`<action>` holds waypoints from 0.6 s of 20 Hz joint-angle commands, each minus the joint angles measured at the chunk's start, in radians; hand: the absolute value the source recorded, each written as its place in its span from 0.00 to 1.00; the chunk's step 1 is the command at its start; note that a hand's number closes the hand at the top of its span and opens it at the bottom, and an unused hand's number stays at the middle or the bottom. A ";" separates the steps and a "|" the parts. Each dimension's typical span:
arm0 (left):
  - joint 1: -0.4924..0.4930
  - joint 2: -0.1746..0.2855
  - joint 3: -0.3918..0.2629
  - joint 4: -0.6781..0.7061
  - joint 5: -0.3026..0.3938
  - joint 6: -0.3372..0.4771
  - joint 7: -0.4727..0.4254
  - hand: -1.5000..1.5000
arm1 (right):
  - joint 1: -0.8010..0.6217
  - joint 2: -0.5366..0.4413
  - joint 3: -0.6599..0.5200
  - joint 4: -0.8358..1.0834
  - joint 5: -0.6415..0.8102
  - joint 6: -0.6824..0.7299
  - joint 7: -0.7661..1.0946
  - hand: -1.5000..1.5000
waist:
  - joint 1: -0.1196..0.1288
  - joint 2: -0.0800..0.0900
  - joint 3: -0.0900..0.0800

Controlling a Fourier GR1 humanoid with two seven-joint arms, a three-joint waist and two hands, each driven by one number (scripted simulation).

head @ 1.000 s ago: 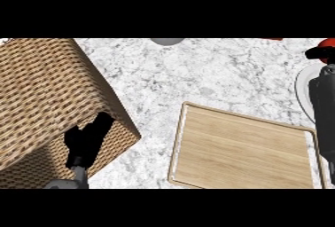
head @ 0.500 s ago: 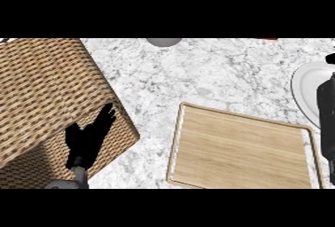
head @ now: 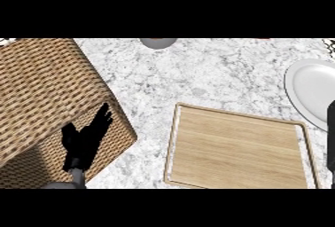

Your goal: Pick the tomato from the tray and place it in the plate

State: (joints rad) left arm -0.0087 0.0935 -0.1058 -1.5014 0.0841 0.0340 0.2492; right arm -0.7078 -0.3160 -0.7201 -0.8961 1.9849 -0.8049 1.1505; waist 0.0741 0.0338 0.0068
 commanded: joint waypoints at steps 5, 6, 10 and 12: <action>0.036 -0.015 0.006 0.042 0.007 -0.001 -0.027 0.50 | 0.015 0.000 -0.154 0.088 0.060 -0.255 0.161 1.00 | -0.020 -0.008 -0.003; 0.006 -0.008 0.012 0.066 -0.005 0.003 -0.031 0.50 | 0.024 0.003 -0.168 0.107 0.065 -0.285 0.148 1.00 | -0.027 -0.007 -0.003; -0.020 0.007 0.030 0.028 0.017 -0.001 0.026 0.50 | -0.010 -0.019 -0.315 0.224 -0.097 -0.120 0.097 0.00 | -0.039 -0.012 -0.001; -0.009 -0.006 0.016 0.032 0.001 0.009 0.007 0.50 | -0.035 -0.047 -0.341 0.323 -0.191 -0.143 0.032 0.00 | -0.031 -0.010 0.000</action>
State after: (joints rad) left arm -0.0018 0.0983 -0.0827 -1.4892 0.0961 0.0307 0.2423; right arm -0.7091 -0.3363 -0.9915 -0.6970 1.9019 -0.9465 1.1333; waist 0.0474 0.0213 0.0084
